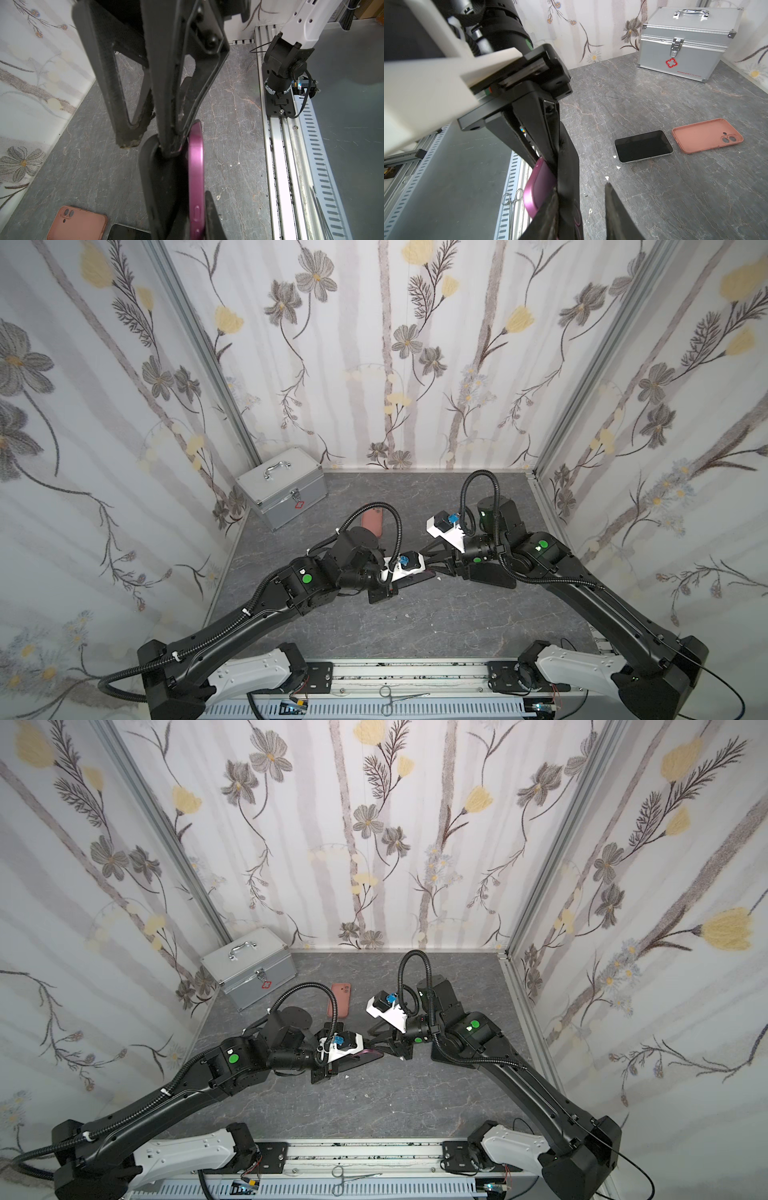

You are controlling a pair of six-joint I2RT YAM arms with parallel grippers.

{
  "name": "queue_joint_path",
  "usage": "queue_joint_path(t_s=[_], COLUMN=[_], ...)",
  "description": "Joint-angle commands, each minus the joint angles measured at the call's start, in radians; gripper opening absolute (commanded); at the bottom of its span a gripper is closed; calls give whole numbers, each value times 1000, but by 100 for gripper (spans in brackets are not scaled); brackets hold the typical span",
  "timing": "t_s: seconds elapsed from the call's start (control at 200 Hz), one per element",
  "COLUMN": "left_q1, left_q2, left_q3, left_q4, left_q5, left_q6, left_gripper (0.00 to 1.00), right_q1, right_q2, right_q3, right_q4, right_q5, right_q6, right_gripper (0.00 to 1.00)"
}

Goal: Take the phone out of the phone case
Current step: Remove the phone case from the phone.

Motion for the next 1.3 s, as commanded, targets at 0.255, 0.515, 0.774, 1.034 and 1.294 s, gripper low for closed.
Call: queue_joint_path(t_s=[0.255,0.515,0.774,1.034,1.294], left_q1=[-2,-1,-7,-32,-47], left_q2=[-3,-10,-4,9,2], left_q3=[11,7,14,20,23], left_q4=[199,203,209,221,237], left_q5=[-2,-13,15,18,41], left_q6=[-3,-12,-22,-33,-39], left_gripper=[0,0,0,0,0], right_q1=[3,-11,-53,-136,-181], right_q2=[-4,-23,-41,-19,-1], right_q3=[-4,6,14,12,-3], right_q4=[-20,4,92,104,106], right_q5=[-93,-127,-154,-96,-61], right_q6=[11,84,249,355,392], right_gripper=[18,8,0,0,0])
